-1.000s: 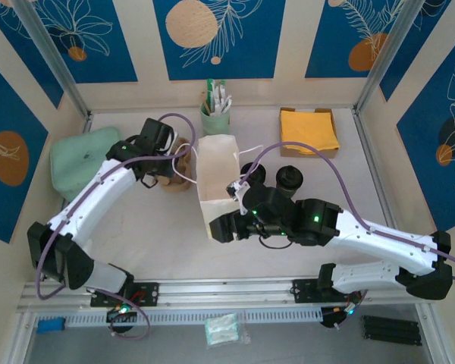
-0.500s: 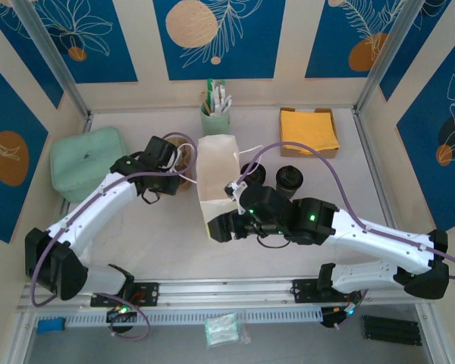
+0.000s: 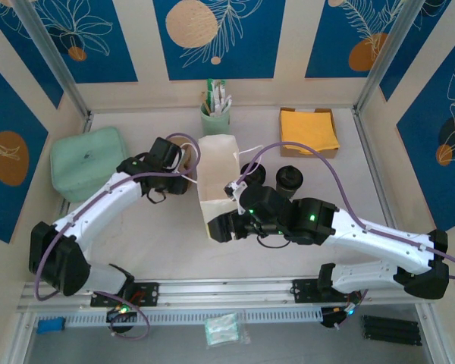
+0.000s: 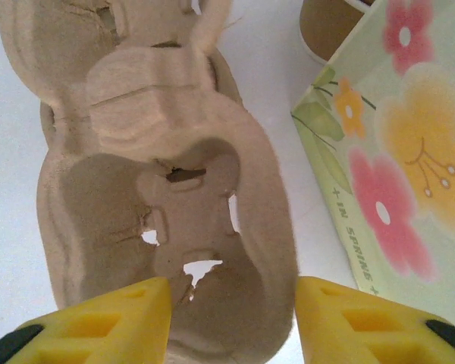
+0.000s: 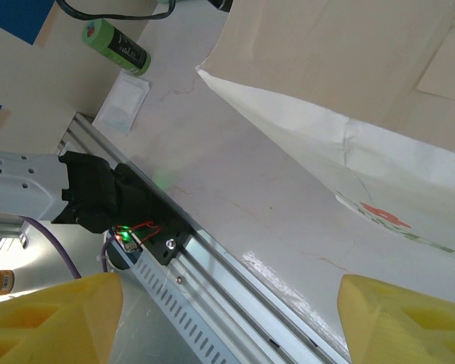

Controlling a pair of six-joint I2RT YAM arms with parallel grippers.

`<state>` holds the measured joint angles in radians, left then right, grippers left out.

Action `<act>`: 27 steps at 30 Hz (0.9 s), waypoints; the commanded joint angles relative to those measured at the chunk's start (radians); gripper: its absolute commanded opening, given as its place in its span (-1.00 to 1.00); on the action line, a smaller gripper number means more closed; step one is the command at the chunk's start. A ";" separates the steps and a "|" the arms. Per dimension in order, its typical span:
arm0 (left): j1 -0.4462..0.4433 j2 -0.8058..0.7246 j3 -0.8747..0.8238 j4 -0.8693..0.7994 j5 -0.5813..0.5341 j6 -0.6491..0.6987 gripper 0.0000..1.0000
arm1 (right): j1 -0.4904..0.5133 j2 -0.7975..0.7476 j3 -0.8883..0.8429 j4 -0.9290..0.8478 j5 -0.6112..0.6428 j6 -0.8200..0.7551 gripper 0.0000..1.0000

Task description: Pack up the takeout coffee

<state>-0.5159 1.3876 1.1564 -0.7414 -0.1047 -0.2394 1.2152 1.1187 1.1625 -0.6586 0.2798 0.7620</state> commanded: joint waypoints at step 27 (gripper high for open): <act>0.055 0.203 0.208 0.018 -0.079 -0.031 -0.02 | -0.002 -0.038 0.004 -0.011 0.011 -0.007 0.50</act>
<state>-0.4782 1.5581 1.3300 -0.6975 -0.1623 -0.2653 1.2152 1.1080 1.1629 -0.6598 0.2806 0.7624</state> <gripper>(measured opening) 0.490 0.753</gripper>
